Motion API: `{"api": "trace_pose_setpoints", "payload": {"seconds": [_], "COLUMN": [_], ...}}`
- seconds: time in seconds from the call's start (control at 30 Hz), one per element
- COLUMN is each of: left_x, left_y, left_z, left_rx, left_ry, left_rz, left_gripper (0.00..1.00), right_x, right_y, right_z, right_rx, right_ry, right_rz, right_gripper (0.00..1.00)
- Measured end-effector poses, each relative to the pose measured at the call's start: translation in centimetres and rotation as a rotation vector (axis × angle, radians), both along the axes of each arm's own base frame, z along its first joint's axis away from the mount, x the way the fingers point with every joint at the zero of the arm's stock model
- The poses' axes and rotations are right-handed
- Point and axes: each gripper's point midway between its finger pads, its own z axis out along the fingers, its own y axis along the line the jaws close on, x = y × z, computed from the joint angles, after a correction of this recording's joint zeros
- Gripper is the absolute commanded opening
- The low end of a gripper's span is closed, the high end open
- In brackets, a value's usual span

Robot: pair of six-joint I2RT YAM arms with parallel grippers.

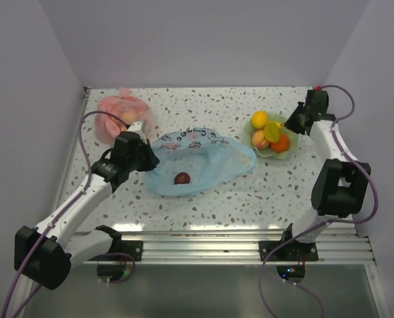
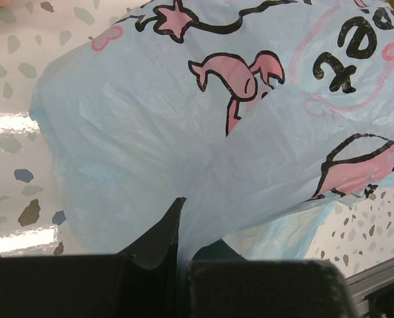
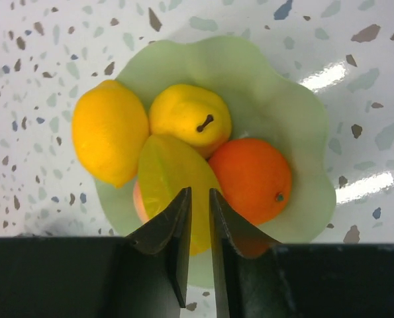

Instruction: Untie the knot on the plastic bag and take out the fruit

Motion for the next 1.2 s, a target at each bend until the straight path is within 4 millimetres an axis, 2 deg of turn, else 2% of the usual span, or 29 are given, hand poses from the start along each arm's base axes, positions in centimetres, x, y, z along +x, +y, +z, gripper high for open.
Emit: {"api": "trace_pose_setpoints", "payload": {"seconds": [0.13,0.23,0.3,0.37,0.47,0.53,0.67,0.83,0.97,1.0,1.13,1.2], "left_x": [0.0,0.0,0.0,0.0,0.0,0.0,-0.1,-0.3,-1.0,-1.1,-1.4,-1.4], "left_y": [0.0,0.0,-0.1,-0.1,-0.2,-0.2,-0.3,-0.3,-0.1,-0.1,0.0,0.0], "left_z": [0.0,-0.1,-0.3,-0.5,-0.7,-0.9,-1.1,-1.4,-2.6,-2.9,-3.3,-3.3], "left_rx": [0.001,0.004,0.007,0.009,0.009,0.010,0.010,0.011,0.015,0.016,0.020,0.021], "left_ry": [0.000,0.003,0.010,0.015,0.024,0.030,0.038,0.050,0.082,0.089,0.101,0.103], "left_rz": [-0.002,-0.006,-0.009,-0.010,-0.013,-0.015,-0.019,-0.021,-0.023,-0.022,-0.021,-0.021], "left_gripper": [0.00,0.00,0.00,0.00,0.00,0.00,0.00,0.00,0.00,0.00,0.00,0.00], "right_x": [-0.7,-1.7,-2.9,-4.9,-8.8,-11.2,-15.6,-19.6,-20.7,-20.8,-20.4,-19.8], "right_y": [2.4,6.0,10.2,15.2,22.2,25.7,30.8,35.4,37.3,37.7,38.8,39.3], "right_z": [3.5,7.4,10.2,12.4,13.6,12.8,8.9,3.6,0.2,-0.7,-3.4,-4.5], "right_rx": [0.008,-0.027,-0.056,-0.065,-0.039,-0.026,-0.012,-0.015,-0.029,-0.032,-0.059,-0.072], "right_ry": [-0.085,-0.182,-0.258,-0.324,-0.388,-0.396,-0.318,-0.209,-0.160,-0.147,-0.125,-0.122], "right_rz": [0.093,0.220,0.355,0.511,0.748,0.881,1.095,1.272,1.327,1.335,1.340,1.332], "right_gripper": [0.32,0.41,0.49,0.52,0.57,0.58,0.59,0.62,0.71,0.78,0.93,0.96]}}
